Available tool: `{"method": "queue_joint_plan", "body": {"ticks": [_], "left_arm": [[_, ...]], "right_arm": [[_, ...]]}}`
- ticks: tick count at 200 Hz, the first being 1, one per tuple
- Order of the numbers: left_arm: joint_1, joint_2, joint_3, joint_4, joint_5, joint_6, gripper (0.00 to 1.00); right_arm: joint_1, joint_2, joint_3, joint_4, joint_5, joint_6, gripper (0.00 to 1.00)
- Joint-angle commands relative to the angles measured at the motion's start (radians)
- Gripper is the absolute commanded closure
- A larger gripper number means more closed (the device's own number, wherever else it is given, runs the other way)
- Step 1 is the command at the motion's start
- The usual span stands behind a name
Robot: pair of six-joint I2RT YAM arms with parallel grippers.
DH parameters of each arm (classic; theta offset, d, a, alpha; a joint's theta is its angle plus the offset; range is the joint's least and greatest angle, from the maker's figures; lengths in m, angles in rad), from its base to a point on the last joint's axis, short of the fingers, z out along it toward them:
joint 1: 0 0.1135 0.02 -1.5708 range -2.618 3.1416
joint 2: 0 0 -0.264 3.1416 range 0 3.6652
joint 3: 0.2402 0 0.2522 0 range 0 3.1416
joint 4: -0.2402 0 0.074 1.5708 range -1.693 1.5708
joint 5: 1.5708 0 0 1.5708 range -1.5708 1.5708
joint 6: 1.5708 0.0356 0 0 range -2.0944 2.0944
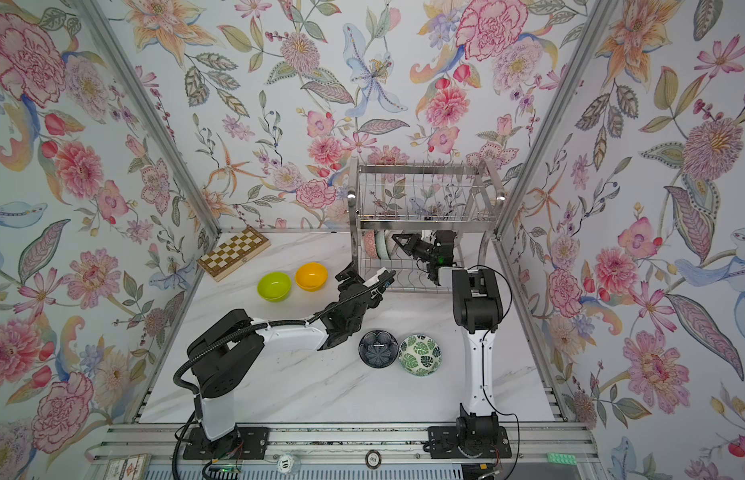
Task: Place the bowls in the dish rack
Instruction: 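Set the striped bowl upright beside the pale green bowl with right gripper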
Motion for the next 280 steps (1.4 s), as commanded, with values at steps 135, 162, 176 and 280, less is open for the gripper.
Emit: {"method": "queue_joint_plan", "body": {"ticks": [135,162,176,280], "left_arm": [[-0.016,0.005,0.013,0.008,-0.022,0.009,0.01],[-0.016,0.005,0.013,0.006,-0.023,0.010,0.01],[-0.017,0.004,0.014,0.007,-0.024,0.012,0.01],[-0.018,0.001,0.014,0.010,-0.028,0.014,0.01]], "right_arm": [[0.004,-0.022,0.095,-0.352,0.078,-0.219,0.91],[0.004,-0.021,0.111,-0.377,0.079,-0.233,0.88],[0.004,-0.020,0.118,-0.387,0.079,-0.238,0.88],[0.003,-0.021,0.148,-0.419,0.076,-0.244,0.91]]}}
